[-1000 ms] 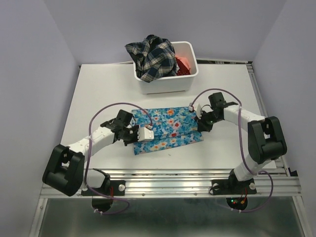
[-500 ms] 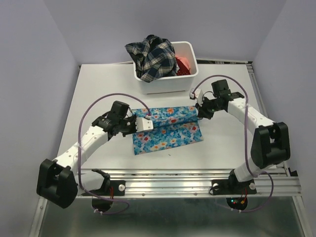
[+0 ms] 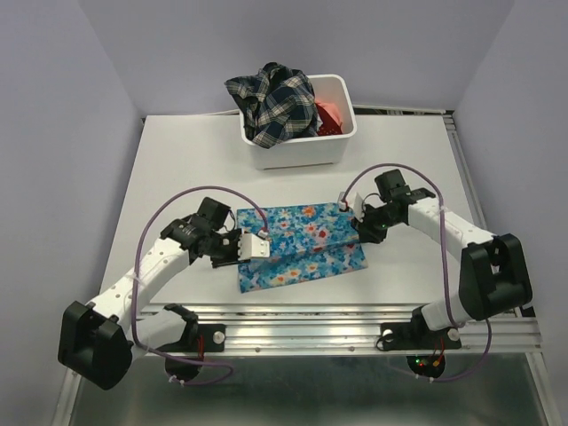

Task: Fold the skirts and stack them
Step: Fold the skirt

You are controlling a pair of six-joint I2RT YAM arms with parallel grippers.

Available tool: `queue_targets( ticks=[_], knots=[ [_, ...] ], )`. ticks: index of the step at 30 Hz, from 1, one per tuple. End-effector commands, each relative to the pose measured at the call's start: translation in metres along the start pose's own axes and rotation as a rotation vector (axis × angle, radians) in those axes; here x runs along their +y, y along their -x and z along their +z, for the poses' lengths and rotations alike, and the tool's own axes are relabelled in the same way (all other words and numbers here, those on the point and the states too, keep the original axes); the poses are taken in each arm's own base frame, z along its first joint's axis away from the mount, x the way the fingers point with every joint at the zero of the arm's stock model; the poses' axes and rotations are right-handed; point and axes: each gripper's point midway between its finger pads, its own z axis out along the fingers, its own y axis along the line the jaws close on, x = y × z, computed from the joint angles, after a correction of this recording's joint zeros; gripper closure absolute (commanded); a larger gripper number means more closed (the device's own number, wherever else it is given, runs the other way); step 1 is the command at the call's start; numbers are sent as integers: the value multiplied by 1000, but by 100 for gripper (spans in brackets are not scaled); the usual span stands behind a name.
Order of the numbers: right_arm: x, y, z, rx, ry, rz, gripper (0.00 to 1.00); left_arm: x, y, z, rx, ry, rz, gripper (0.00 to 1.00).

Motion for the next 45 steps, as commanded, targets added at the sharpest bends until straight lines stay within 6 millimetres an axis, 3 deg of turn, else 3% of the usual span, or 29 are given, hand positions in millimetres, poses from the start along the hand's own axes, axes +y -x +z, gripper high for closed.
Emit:
queue_targets(
  ticks=[1,3,5,9,12,13,19,23,30,36,38,40,42,43,44,45],
  knots=[
    [-3,-12,3,40,-19,-53,49,-38,-20,5,63,-141,-13,53],
    [-1,-9,0,35,-18,-48,32,-45,-17,2,48,-168,-1,42],
    [-5,-1,-8,19,-44,-37,25,-44,-12,-4,29,-149,11,35],
    [-15,42,-28,-86,-65,15,26,-12,11,-16,-25,-13,-30,35],
    [-5,55,-22,-121,36,121,32,12,28,-10,-70,39,-138,39],
    [-2,61,-20,-124,60,143,38,19,33,-5,-77,35,-173,41],
    [25,25,22,-7,158,221,49,54,62,14,-183,81,-352,42],
    [15,6,44,57,117,259,52,67,68,22,-226,125,-399,42],
    [-36,-2,78,123,-19,285,55,84,66,22,-235,220,-470,43],
    [-109,36,94,72,-182,271,56,79,68,21,-262,279,-518,39],
    [-133,65,82,17,-243,269,56,73,78,22,-273,283,-493,38],
    [-142,86,63,-35,-289,278,56,66,89,26,-274,277,-472,38],
    [-144,92,43,-75,-319,321,55,66,96,29,-273,294,-480,38],
    [-142,104,22,-129,-340,366,54,67,99,33,-259,300,-506,38],
    [-139,104,13,-151,-344,396,54,66,103,36,-258,298,-514,38],
    [-135,92,7,-151,-340,444,54,62,112,40,-265,286,-508,38]
  ],
)
